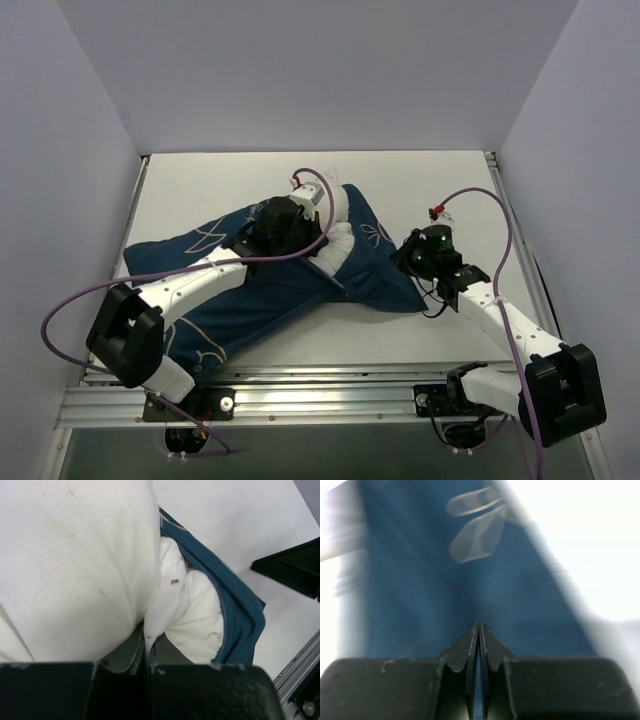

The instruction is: Remove the pillowcase from the pillow

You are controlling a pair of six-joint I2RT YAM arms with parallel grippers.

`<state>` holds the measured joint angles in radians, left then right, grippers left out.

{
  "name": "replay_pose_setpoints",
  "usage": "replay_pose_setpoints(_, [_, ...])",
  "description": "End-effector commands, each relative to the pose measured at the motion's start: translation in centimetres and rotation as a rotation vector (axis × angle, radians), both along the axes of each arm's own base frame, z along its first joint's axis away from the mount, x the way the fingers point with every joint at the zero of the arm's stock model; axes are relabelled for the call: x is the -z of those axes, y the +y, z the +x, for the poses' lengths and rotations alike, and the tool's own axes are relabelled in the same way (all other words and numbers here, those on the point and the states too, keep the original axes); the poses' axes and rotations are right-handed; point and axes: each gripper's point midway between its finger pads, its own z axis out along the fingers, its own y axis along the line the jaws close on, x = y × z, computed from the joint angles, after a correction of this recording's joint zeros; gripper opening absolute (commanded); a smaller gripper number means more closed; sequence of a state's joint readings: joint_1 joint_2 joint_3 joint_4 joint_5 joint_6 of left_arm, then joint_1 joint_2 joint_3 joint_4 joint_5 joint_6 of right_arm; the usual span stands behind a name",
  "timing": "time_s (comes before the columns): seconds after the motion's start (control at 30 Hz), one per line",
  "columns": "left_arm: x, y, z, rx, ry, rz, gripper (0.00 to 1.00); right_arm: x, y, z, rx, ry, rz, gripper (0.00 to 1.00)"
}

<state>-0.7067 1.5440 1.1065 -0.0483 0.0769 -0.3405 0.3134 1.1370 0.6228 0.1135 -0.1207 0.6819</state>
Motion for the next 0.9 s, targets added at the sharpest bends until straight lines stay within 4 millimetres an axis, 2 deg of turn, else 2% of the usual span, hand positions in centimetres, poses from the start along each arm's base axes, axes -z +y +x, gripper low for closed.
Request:
replay_pose_setpoints(0.0, [0.0, 9.8, 2.3, -0.322, 0.05, 0.092, 0.02, 4.9, -10.3, -2.1, 0.309, 0.157, -0.318, 0.0])
replay_pose_setpoints(0.17, [-1.4, 11.6, 2.1, -0.372, 0.053, 0.068, 0.02, 5.5, -10.8, -2.5, 0.324, 0.169, -0.333, 0.0])
replay_pose_setpoints(0.27, [-2.4, 11.5, 2.1, -0.366, 0.032, 0.053, 0.02, 4.9, -9.9, -2.0, 0.267, 0.148, -0.317, 0.0])
replay_pose_setpoints(0.33, [-2.5, 10.2, 1.9, -0.316, 0.042, 0.021, 0.02, 3.9, -7.7, -1.7, 0.18, 0.122, -0.278, 0.0])
replay_pose_setpoints(0.37, [-2.4, 9.7, 1.9, -0.306, 0.05, 0.008, 0.02, 2.4, -6.5, -0.9, 0.149, 0.084, -0.261, 0.0])
replay_pose_setpoints(0.4, [-2.2, 9.3, 1.8, -0.294, 0.057, 0.002, 0.02, 1.6, -5.6, -0.8, 0.126, 0.071, -0.259, 0.0])
replay_pose_setpoints(0.43, [-1.8, 9.0, 1.9, -0.291, 0.063, 0.002, 0.02, 0.8, -3.5, -1.0, 0.063, 0.045, -0.257, 0.0])
replay_pose_setpoints(0.47, [-1.6, 8.6, 1.7, -0.288, 0.071, -0.003, 0.02, -1.0, -2.2, -0.4, 0.038, 0.002, -0.24, 0.0])
replay_pose_setpoints(0.53, [-1.1, 8.2, 1.7, -0.282, 0.084, -0.012, 0.02, -2.7, 0.2, -0.1, -0.01, -0.04, -0.195, 0.09])
replay_pose_setpoints(0.57, [-1.0, 7.8, 1.5, -0.278, 0.089, -0.022, 0.02, -3.4, 2.0, -0.4, -0.057, -0.061, -0.179, 0.13])
replay_pose_setpoints(0.6, [-0.9, 7.5, 1.3, -0.273, 0.092, -0.023, 0.02, -4.8, 3.2, 0.0, -0.07, -0.093, -0.158, 0.16])
replay_pose_setpoints(0.63, [-1.1, 7.3, 1.3, -0.272, 0.086, -0.028, 0.02, -5.5, 4.0, 0.1, -0.07, -0.11, -0.146, 0.22])
replay_pose_setpoints(0.67, [-1.0, 7.1, 1.3, -0.269, 0.087, -0.026, 0.02, -5.6, 5.8, -0.3, -0.112, -0.115, -0.14, 0.26])
replay_pose_setpoints(0.7, [-0.7, 6.8, 1.1, -0.261, 0.091, -0.021, 0.02, -7.0, 7.2, 0.0, -0.126, -0.145, -0.119, 0.33])
replay_pose_setpoints(0.73, [-0.7, 6.7, 1.0, -0.261, 0.094, -0.016, 0.02, -6.6, 8.1, 0.2, -0.127, -0.136, -0.127, 0.37])
replay_pose_setpoints(0.77, [-0.6, 6.6, 1.0, -0.259, 0.096, -0.013, 0.02, -6.8, 10.1, -0.6, -0.172, -0.143, -0.128, 0.41])
replay_pose_setpoints(0.8, [-0.4, 6.5, 0.9, -0.255, 0.102, -0.007, 0.02, -8.0, 11.4, -0.3, -0.18, -0.167, -0.12, 0.49])
replay_pose_setpoints(0.83, [-0.2, 6.5, 0.8, -0.257, 0.106, -0.003, 0.02, -7.2, 12.3, -0.1, -0.18, -0.152, -0.141, 0.51])
replay_pose_setpoints(0.87, [-0.3, 6.4, 0.7, -0.255, 0.106, -0.005, 0.02, -7.4, 12.6, 0.2, -0.156, -0.164, -0.164, 0.53])
